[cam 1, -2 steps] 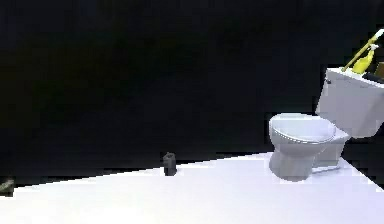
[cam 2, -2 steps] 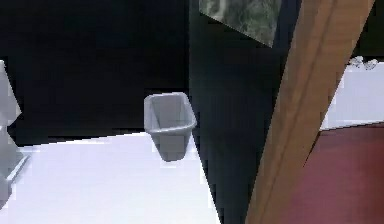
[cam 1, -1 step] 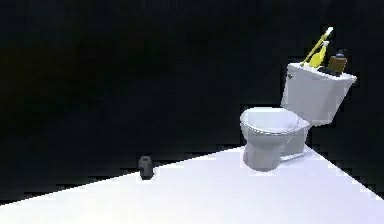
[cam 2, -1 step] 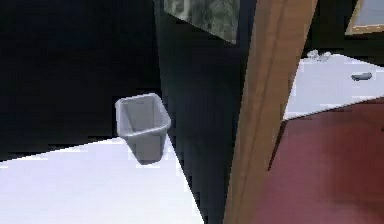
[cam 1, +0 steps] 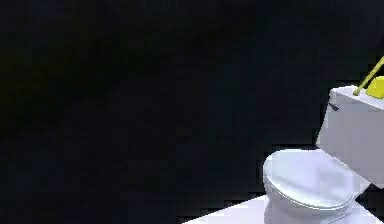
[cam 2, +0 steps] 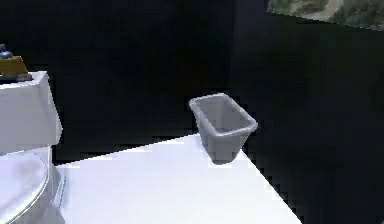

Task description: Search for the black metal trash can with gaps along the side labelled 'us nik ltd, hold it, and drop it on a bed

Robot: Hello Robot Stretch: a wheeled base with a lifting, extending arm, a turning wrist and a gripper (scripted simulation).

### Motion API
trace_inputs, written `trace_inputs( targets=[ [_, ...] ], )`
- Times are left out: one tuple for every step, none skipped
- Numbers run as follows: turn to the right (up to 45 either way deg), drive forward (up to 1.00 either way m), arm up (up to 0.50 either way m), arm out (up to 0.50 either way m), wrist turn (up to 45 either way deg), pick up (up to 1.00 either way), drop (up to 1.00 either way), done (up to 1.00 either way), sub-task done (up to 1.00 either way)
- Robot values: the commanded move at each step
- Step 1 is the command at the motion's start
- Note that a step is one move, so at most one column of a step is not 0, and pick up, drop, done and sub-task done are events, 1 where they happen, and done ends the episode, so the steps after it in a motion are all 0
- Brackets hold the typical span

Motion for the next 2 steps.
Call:
trace_inputs(
  targets=[
    [-45.0, 0.0, 0.0, 0.0, 0.0, 0.0, 0.0, 0.0, 0.0],
    [-45.0, 0.0, 0.0, 0.0, 0.0, 0.0, 0.0, 0.0, 0.0]
  ],
)
